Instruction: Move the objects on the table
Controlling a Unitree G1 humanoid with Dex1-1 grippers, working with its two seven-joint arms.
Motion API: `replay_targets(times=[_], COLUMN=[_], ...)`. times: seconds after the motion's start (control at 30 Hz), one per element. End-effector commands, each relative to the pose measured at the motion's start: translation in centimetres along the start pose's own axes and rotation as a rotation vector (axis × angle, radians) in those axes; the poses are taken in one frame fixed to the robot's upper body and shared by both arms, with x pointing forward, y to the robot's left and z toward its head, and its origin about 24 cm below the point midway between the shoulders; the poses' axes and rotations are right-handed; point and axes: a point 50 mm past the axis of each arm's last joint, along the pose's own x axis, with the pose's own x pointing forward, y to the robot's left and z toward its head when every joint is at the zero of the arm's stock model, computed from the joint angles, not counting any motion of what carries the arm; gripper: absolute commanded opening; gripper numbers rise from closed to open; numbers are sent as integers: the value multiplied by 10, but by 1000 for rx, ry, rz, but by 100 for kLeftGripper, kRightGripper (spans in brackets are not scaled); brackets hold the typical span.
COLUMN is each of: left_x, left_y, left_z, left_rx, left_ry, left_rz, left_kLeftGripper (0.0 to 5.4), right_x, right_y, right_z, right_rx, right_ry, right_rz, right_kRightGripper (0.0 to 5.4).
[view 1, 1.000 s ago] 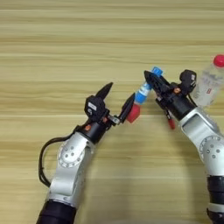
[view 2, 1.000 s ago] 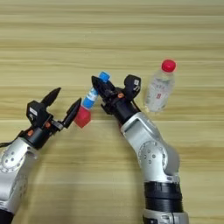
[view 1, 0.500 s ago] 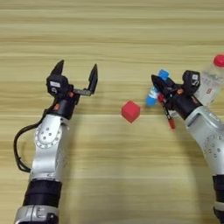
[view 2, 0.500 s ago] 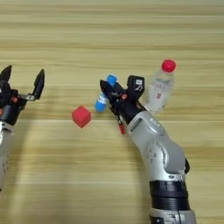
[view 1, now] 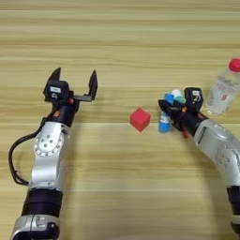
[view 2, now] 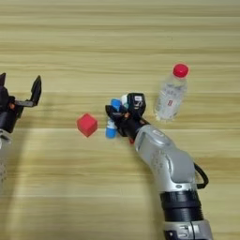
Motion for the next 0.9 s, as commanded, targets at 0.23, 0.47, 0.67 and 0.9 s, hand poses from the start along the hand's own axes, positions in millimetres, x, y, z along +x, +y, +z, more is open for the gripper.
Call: replay_targets(times=[0.23,0.47,0.67,0.9], left_x=[4,3,3,3], left_y=[-2,-1,-1,-2], left_z=[1,1,1,-1], left_rx=[4,2,2,13], left_ry=[-2,0,-1,11], left_rz=[-10,-8,-8,-11], left_kLeftGripper=[540,540,540,540], right_x=[12,20,22,22], right_y=[-17,-18,-16,-15], right_z=[-19,-28,-28,-29], right_rx=[-117,-66,-51,-41], right_ry=[116,116,103,99], right_rz=[-116,-86,-69,-60], right_kRightGripper=[139,139,139,184])
